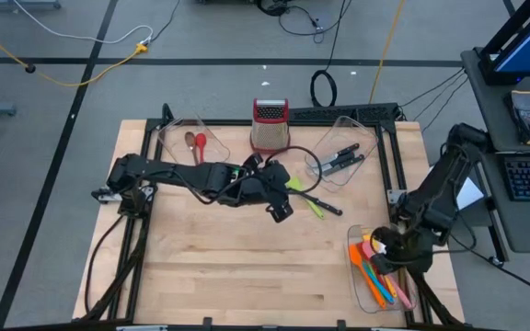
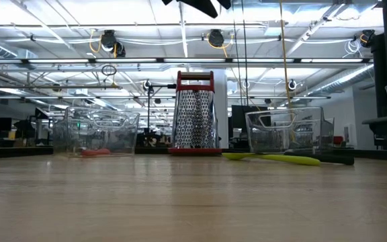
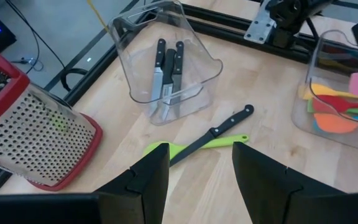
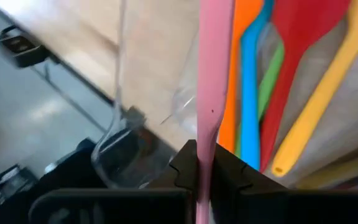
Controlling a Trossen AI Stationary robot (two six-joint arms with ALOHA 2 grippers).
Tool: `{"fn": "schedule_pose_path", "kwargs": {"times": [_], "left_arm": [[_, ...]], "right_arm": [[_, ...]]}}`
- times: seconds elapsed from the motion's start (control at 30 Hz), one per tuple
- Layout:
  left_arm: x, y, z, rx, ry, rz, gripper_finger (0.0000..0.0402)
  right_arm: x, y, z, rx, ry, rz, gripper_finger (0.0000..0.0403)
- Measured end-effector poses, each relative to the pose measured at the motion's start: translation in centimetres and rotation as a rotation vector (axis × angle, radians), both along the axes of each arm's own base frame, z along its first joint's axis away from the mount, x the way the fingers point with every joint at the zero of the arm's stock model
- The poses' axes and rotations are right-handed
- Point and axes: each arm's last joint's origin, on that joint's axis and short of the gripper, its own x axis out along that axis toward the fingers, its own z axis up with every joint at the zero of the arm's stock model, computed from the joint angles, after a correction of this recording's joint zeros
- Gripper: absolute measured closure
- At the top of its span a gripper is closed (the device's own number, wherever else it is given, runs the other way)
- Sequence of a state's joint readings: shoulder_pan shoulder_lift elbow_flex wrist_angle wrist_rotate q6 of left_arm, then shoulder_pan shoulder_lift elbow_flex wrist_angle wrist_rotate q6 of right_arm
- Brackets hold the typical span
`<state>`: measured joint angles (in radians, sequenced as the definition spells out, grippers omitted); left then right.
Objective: Pick & Place Kitchen Items
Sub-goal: Put the pink spatula into the bottom transparent bin
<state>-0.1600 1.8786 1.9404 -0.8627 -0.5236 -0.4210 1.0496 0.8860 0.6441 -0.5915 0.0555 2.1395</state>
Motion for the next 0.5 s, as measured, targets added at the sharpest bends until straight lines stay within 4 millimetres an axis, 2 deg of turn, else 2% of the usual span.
{"fn": "schedule_pose_path", "kwargs": {"times": [0.5], "left_arm": [[-0.2,-1.6,0.0,-0.018,-0.010,-0.022,0.0225]], "right_arm": [[0.7,1.1,-2.8,-0.156,0.148,-0.083,0.0390]]}}
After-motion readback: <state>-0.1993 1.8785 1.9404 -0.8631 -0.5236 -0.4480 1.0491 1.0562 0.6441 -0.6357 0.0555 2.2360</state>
